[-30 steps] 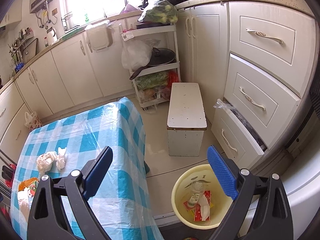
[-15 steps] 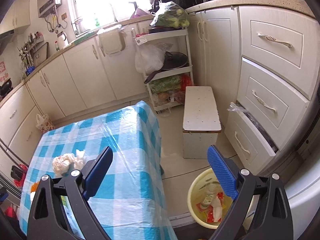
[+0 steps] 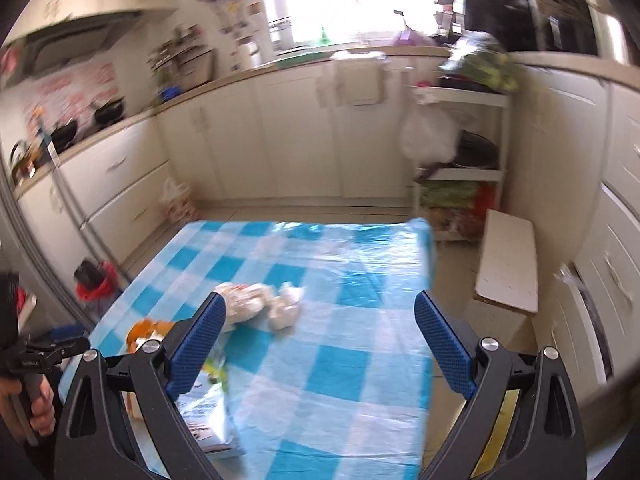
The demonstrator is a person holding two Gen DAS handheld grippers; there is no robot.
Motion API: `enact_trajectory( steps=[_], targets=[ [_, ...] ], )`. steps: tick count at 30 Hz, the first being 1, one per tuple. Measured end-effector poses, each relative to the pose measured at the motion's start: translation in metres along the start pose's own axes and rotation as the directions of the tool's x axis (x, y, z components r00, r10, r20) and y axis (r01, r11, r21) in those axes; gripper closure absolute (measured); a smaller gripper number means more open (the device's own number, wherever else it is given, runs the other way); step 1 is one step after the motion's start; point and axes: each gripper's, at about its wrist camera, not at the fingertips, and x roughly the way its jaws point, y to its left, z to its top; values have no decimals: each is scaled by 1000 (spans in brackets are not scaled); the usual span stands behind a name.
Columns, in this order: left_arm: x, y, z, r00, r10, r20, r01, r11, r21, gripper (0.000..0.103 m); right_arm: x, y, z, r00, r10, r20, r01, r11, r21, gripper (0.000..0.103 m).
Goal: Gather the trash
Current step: 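Reach both tools toward the remaining orange peels and tissues, then grasp the white tissue with the left tool and lift it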
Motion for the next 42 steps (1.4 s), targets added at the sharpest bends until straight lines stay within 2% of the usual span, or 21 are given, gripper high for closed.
enact_trajectory(
  steps=[4, 6, 8, 10, 13, 14, 15, 17, 19, 23, 29, 34, 37, 39, 42],
  targets=[
    [8, -48, 0, 1000, -24, 8, 22, 979, 202, 10, 10, 29, -2, 999, 24, -25, -26, 994, -108, 11],
    [19, -75, -1, 1000, 7, -2, -6, 940, 342, 10, 13, 30, -3, 999, 40, -28, -43, 993, -106, 11],
    [31, -91, -3, 999, 30, -21, -18, 899, 438, 10, 14, 27, -2, 999, 45, -28, -48, 995, -88, 11],
    [51, -100, -2, 995, 51, -82, -4, 871, 491, 10, 13, 23, -3, 998, 50, -25, -51, 997, -61, 11],
    [78, -102, -2, 986, 85, -140, -1, 857, 515, 11, 12, 14, -3, 998, 56, -22, -56, 998, -18, 11],
    [82, -103, -3, 986, 89, -143, -3, 857, 515, 18, 12, 11, -2, 998, 56, -20, -56, 998, -5, 11],
    [84, -101, -3, 986, 81, -148, 5, 862, 506, 26, 12, 8, -2, 998, 58, -18, -58, 998, 7, 11],
    [90, -97, -3, 982, 60, -181, 34, 880, 474, 73, 12, 1, -1, 998, 61, -14, -61, 997, 37, 11],
    [91, -92, -2, 982, 46, -184, 43, 890, 453, 92, 12, -5, 1, 998, 63, -8, -62, 996, 64, 11],
    [73, -80, 8, 988, -34, -147, 88, 921, 380, 98, 11, -12, 4, 998, 70, 4, -70, 993, 97, 11],
    [39, -45, 36, 977, -192, -88, 205, 964, 172, 98, 12, 2, 7, 997, 82, 4, -82, 996, 39, 11],
    [2, -13, 55, 980, -200, 14, 199, 979, 49, 98, 13, 27, 5, 994, 109, -1, -108, 991, -74, 11],
    [-20, 12, 62, 980, -188, 60, 189, 982, -26, 98, 11, 48, 3, 987, 161, -4, -160, 978, -136, 11],
    [-30, 25, 62, 982, -172, 72, 176, 983, -52, 98, 8, 69, -1, 972, 234, -13, -233, 957, -172, 11],
    [-36, 41, 59, 984, -157, 86, 164, 983, -87, 98, 10, 111, -13, 936, 345, -69, -352, 906, -234, 11]
  ],
)
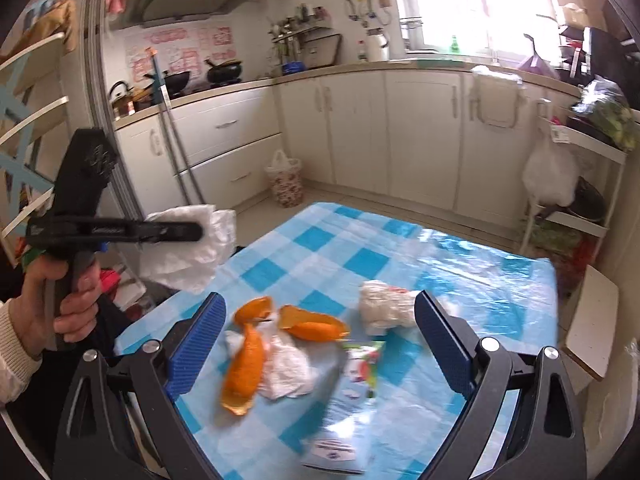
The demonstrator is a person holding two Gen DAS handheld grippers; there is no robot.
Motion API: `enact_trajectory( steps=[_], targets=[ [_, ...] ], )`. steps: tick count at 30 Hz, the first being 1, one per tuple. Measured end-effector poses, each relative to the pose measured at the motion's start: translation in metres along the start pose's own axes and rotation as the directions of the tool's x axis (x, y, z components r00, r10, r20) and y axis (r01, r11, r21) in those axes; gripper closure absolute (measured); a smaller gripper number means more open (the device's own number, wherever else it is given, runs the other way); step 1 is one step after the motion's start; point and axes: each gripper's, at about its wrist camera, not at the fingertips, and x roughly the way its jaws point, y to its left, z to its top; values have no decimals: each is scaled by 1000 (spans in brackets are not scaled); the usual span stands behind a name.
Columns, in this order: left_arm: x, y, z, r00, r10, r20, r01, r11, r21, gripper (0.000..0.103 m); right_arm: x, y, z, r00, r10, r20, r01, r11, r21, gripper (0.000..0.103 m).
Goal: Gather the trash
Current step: 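Grasp the white tissue with the left tool and lift it, then grasp an orange peel with the right tool while the left tool holds the tissue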
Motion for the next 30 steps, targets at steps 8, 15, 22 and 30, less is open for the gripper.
enact_trajectory(
  steps=[8, 15, 22, 30],
  targets=[
    [-3, 6, -3, 1000, -23, 6, 23, 1000, -17, 97, 80, 61, -36, 962, 53, -269, -70, 996, -53, 26],
    [-5, 12, -4, 999, -51, 6, 51, 998, -32, 97, 104, 55, -53, 940, 55, -336, -52, 999, 17, 46],
    [-7, 14, -4, 998, -59, 9, 59, 998, -36, 97, 103, 42, -56, 940, 97, -327, -58, 990, 126, 68],
    [-3, 10, -6, 999, -39, 2, 39, 999, -20, 97, 93, 41, -49, 951, 84, -299, -51, 992, 117, 96]
  ],
)
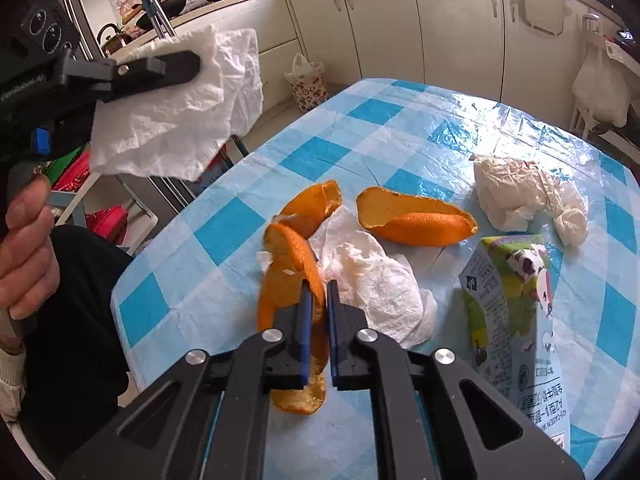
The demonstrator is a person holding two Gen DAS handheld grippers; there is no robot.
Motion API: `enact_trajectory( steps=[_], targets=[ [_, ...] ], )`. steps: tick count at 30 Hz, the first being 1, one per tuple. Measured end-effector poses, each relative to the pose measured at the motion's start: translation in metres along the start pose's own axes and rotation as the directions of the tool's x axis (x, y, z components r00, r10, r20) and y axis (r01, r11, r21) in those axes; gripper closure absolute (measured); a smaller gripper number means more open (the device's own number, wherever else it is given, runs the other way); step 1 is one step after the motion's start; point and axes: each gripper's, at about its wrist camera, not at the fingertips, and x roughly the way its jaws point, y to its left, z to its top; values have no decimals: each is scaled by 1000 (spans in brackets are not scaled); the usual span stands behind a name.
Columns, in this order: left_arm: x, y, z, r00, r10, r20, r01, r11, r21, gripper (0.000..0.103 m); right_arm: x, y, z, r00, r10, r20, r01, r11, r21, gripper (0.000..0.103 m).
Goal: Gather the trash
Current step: 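Grasp an orange peel with the right tool while the left tool holds the tissue, then carry the tissue and orange peel over the yellow bucket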
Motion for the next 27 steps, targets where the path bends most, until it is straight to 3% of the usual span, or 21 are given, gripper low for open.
enact_trajectory(
  steps=[8, 15, 21, 27],
  targets=[
    [3, -2, -2, 1000, 0, 7, 0, 1000, -2, 97, -56, -10, 12, 980, 73, 183, -79, 997, 26, 97],
    [7, -10, -5, 1000, -18, 11, 18, 999, 28, 97, -119, -61, 16, 932, -33, 361, -32, 985, 172, 96],
    [10, -19, -5, 998, -58, 15, 58, 998, 34, 97, -154, -99, 2, 906, -136, 400, 22, 960, 278, 96],
    [18, -47, -3, 995, -101, 6, 100, 993, 67, 97, -174, -132, -21, 900, -229, 370, 84, 926, 367, 96]
  ],
)
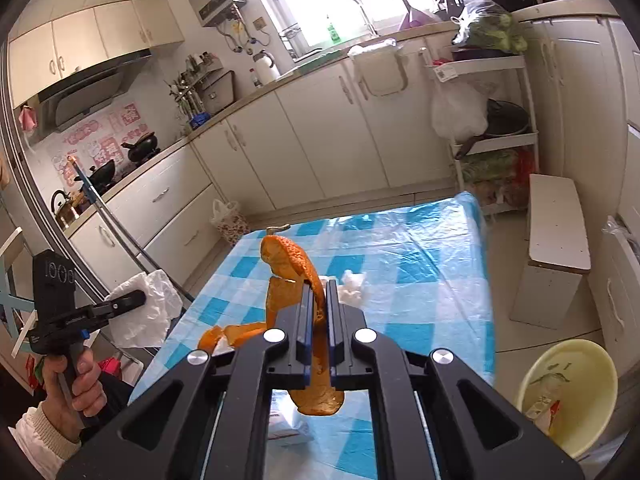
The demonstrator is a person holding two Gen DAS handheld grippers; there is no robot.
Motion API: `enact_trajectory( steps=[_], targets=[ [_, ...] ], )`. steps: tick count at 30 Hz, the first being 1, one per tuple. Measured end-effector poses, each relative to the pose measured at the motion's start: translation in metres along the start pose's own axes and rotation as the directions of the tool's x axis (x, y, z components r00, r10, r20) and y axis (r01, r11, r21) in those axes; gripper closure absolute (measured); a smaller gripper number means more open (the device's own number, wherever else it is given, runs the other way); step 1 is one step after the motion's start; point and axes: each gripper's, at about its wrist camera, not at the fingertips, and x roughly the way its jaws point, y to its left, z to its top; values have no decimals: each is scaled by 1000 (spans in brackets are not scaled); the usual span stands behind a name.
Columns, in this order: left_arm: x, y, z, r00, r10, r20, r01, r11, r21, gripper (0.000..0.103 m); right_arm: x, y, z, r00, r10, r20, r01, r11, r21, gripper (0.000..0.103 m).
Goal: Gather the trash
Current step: 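Carry the tissue and orange peel over the yellow bucket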
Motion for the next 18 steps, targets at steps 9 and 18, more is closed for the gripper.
enact_trajectory(
  steps=[9, 18],
  targets=[
    [36, -58, 7, 997, -71, -35, 72, 996, 43, 97, -22, -74, 7, 984, -172, -42, 175, 981, 77, 96],
    [93, -137, 1, 984, -136, -113, 147, 984, 101, 97, -17, -157, -4, 939, -303, -166, 335, 914, 230, 96]
  ],
)
